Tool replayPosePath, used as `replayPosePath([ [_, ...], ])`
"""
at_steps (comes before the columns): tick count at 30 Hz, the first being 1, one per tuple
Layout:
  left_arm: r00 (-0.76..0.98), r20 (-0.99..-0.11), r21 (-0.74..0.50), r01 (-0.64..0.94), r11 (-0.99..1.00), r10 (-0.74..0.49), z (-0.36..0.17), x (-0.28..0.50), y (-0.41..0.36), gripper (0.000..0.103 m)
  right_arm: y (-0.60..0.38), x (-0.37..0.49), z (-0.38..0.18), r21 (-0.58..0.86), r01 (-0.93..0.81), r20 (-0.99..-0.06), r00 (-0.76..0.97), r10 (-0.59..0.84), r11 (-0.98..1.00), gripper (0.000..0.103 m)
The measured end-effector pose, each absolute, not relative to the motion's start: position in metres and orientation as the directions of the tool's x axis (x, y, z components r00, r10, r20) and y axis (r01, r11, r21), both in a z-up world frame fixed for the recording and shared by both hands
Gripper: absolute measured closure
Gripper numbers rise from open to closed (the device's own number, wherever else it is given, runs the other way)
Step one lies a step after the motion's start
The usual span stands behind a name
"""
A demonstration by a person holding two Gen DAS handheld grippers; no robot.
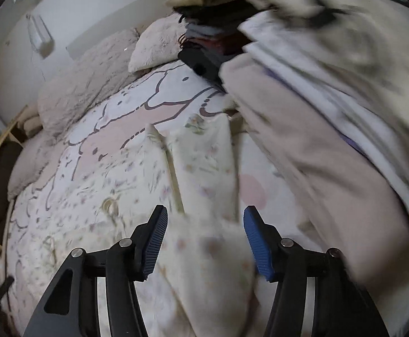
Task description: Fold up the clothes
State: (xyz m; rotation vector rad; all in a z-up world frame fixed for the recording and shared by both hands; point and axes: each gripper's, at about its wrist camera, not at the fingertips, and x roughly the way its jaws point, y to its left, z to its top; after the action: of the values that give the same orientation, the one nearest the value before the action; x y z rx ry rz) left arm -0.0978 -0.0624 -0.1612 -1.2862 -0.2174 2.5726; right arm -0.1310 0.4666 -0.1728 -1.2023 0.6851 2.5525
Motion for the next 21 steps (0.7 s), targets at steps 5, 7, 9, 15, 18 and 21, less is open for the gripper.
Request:
replayPosePath([
  [5,-0.488,-0.780,-0.306,-0.249,-0.919,0.392,-0.183,-0.079,-0.008,0.073,0.471,-0.182,-0.187,0.225,-0.362,-0.829,-0.560,0.018,-0.905,0.045],
  [7,-0.451,-0.797,-0.314,-0.258,-0.914,0.401,-0.195,-0.075,0.002,0.073,0.477,-0.195,-0.202,0.250,-0.345,-0.857,-0.513,-0.041,-0.904,0.045],
  [9,-0.426,-0.815,-0.309,-0.256,-0.916,0.394,-0.206,-0.073,0.008,0.073,0.481,-0.201,-0.212,0.293,-0.328,-0.868,-0.484,-0.106,-0.898,0.069],
  [15,-0.402,-0.834,-0.303,-0.239,-0.923,0.378,-0.224,-0.071,0.004,0.073,0.451,-0.194,-0.191,0.122,-0.191,-0.828,-0.560,0.006,-0.974,0.100],
  [18,-0.405,-0.833,-0.299,-0.243,-0.923,0.376,-0.226,-0.070,0.004,0.073,0.400,-0.180,-0.202,-0.088,0.011,-0.811,-0.582,0.065,-0.996,0.100],
  [21,-0.410,-0.833,-0.290,-0.249,-0.924,0.372,-0.227,-0.068,0.004,0.073,0.349,-0.166,-0.213,-0.296,0.204,-0.781,-0.614,0.114,-0.933,0.100],
])
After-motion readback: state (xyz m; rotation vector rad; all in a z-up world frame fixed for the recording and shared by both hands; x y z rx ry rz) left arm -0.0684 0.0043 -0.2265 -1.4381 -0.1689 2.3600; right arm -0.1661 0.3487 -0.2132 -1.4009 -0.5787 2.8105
